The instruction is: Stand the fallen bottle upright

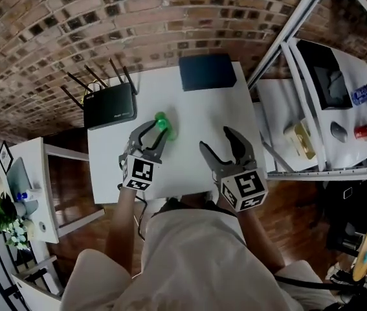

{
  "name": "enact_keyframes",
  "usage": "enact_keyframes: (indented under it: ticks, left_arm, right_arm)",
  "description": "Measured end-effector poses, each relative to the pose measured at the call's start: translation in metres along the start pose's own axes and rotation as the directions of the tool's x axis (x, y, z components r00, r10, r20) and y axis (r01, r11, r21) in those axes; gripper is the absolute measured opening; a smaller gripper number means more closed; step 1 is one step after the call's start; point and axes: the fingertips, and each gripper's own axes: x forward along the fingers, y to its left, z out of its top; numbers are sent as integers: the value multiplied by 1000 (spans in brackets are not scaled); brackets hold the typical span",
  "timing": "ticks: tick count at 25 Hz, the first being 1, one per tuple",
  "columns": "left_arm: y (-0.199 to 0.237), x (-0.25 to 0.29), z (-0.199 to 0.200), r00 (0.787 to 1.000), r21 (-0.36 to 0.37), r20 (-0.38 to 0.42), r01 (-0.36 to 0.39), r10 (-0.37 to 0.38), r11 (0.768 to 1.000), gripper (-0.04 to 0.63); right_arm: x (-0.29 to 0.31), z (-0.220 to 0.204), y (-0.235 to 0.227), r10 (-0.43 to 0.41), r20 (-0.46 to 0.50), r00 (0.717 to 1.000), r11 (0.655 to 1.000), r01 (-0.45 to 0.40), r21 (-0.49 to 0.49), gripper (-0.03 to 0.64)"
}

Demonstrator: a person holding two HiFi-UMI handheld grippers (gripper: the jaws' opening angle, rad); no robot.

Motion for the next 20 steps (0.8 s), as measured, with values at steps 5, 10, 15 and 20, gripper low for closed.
enact_keyframes:
  ticks: [5,10,15,20]
  left_arm:
    - [-9,0,2,1000,-24,22,21,-20,999,152]
    - [-28,-12,2,998,-53,44,56,-54,997,152]
    - [-41,-40,8,996,-135,87,39,-27,990,152]
    - [-52,-82,40,982,-290,145,-76,123,954,254]
  right_arm:
    - [1,-1,14,8,-8,1000,1000,-8,-3,293]
    - [-6,-7,28,-6,-17,1000,1000,6,1,295]
    - [-28,-20,44,-8,-33,999,1000,8,0,295]
    - [-66,-35,54,46,-5,999,999,-46,15,293]
